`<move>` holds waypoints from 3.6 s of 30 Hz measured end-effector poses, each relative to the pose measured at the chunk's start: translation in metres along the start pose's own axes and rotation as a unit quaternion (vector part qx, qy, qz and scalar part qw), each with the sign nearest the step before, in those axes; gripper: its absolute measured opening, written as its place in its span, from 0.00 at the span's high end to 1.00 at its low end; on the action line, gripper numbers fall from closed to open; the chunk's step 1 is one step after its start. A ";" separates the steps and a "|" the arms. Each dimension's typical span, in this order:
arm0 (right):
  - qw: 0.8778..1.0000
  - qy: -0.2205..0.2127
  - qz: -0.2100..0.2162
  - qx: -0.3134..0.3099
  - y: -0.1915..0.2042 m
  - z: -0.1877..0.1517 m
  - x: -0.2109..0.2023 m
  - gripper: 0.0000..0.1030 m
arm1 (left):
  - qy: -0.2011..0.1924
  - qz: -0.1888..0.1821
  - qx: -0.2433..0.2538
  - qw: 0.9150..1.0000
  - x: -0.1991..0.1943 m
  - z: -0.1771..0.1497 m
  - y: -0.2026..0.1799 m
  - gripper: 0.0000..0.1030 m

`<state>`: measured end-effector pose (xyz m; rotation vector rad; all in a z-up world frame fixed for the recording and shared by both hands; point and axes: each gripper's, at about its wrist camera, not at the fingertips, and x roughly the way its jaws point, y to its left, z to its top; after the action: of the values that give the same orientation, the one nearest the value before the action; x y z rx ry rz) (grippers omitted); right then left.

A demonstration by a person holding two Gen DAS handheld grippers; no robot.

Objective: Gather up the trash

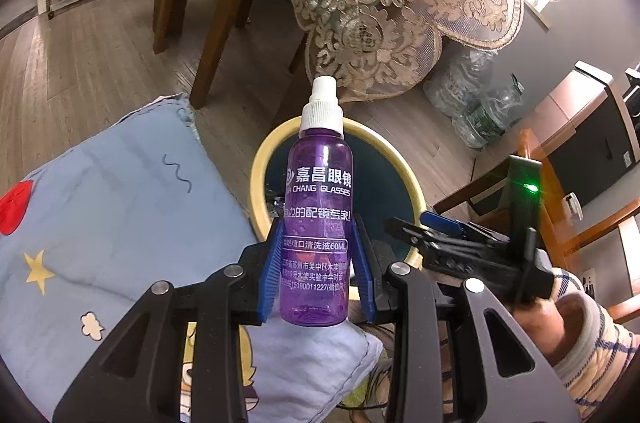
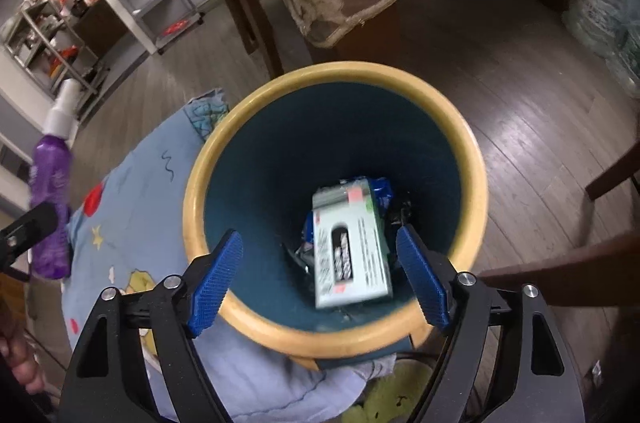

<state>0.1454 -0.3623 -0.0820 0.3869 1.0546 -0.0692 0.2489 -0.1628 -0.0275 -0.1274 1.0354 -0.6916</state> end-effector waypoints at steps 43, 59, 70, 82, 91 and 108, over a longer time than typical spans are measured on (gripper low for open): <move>0.984 -0.166 -0.049 -0.037 -0.002 -0.044 -0.114 0.12 | -0.022 0.075 0.039 0.996 0.012 -0.012 -0.030 0.09; 0.978 -0.188 -0.026 -0.083 0.007 -0.079 -0.145 0.09 | -0.143 0.146 0.050 0.978 -0.091 -0.076 -0.072 0.06; 0.973 -0.207 -0.024 -0.095 0.009 -0.098 -0.159 0.08 | -0.175 0.150 0.081 0.970 -0.107 -0.107 -0.084 0.06; 0.973 -0.206 -0.027 -0.095 0.010 -0.098 -0.158 0.08 | -0.189 0.144 0.086 0.967 -0.102 -0.104 -0.089 0.06; 0.974 -0.206 -0.027 -0.095 0.010 -0.098 -0.158 0.08 | -0.194 0.145 0.084 0.967 -0.103 -0.104 -0.087 0.06; 0.973 -0.204 -0.026 -0.100 0.011 -0.097 -0.156 0.08 | -0.192 0.146 0.087 0.967 -0.102 -0.104 -0.090 0.06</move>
<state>-0.0111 -0.3386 0.0130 0.1507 0.6566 -0.0840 0.0885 -0.1515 0.0313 0.0443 0.6010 -0.4621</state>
